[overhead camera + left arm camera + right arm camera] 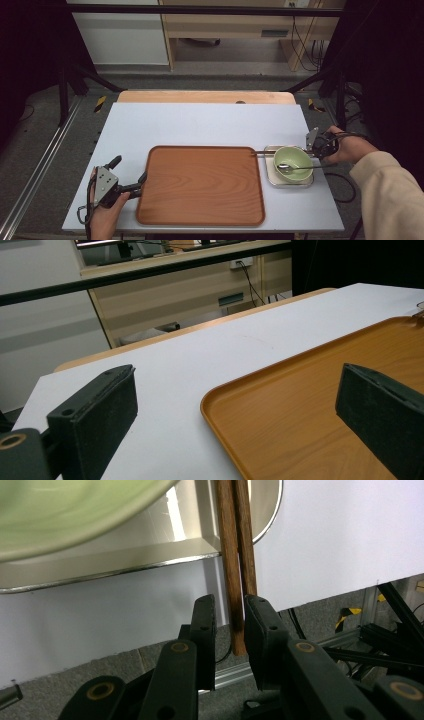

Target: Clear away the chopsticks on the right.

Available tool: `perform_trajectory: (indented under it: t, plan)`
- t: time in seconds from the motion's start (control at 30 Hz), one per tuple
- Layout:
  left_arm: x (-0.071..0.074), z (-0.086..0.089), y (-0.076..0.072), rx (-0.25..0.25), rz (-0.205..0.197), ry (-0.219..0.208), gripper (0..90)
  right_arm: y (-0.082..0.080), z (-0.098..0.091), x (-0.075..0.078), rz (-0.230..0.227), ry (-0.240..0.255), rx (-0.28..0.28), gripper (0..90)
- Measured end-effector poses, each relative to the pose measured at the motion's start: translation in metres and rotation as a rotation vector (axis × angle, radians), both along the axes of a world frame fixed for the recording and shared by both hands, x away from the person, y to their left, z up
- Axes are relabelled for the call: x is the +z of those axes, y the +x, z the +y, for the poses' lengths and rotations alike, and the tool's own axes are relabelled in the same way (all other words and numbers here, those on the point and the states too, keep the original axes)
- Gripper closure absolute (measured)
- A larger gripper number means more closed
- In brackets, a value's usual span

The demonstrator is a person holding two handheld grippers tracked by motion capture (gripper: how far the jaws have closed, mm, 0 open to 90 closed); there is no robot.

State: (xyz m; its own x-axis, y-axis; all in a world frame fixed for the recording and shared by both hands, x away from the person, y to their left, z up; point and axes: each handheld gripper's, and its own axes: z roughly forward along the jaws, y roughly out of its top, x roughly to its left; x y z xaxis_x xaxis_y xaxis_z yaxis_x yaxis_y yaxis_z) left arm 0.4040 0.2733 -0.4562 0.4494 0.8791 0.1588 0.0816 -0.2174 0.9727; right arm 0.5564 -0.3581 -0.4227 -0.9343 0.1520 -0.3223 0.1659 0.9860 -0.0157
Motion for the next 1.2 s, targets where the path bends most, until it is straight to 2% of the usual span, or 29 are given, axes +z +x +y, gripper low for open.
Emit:
perform_trajectory:
  t: [0.37,0.4,0.47,0.53,0.57,0.7,0.9,0.93,1.03,1.13,1.17,1.2]
  plan:
    - [-0.001,-0.001,0.001,-0.002,0.004,0.004,2.9,0.001,0.001,-0.005,-0.005,0.0,0.008,76.3]
    - [-0.001,-0.001,0.001,-0.002,0.005,0.006,2.9,0.003,0.001,-0.005,0.0,-0.006,0.024,76.5]
    - [-0.001,-0.001,0.001,-0.002,0.005,0.007,2.9,0.002,0.001,-0.006,0.002,-0.006,0.009,76.8]
    - [-0.001,-0.001,0.001,-0.002,0.005,0.008,2.9,0.003,0.002,-0.006,0.011,-0.01,0.022,77.4]
    - [-0.001,-0.001,0.001,-0.002,0.005,0.008,2.9,0.002,0.003,-0.007,0.007,-0.002,0.015,77.8]
    - [-0.001,-0.002,0.0,-0.003,0.005,0.011,2.9,0.003,0.004,-0.01,0.021,-0.023,0.051,79.3]
    - [-0.001,-0.002,0.0,-0.002,0.004,0.013,2.9,0.001,0.005,-0.013,0.02,-0.016,0.048,83.8]
    - [-0.001,-0.002,0.0,-0.002,0.004,0.013,2.9,0.001,0.005,-0.011,0.027,-0.03,0.06,83.9]
    - [-0.001,-0.001,0.0,0.002,0.002,0.01,2.9,-0.001,0.005,-0.006,0.029,-0.025,0.065,84.1]
    - [0.0,0.0,0.0,0.005,0.001,0.006,2.9,-0.003,0.004,0.004,-0.004,-0.012,0.056,84.3]
    - [0.0,0.001,0.0,0.005,0.001,0.006,2.9,-0.005,0.004,0.012,-0.02,-0.009,0.049,84.4]
    - [0.0,0.001,0.0,0.006,0.001,0.005,2.9,-0.005,0.004,0.012,-0.02,-0.009,0.049,84.4]
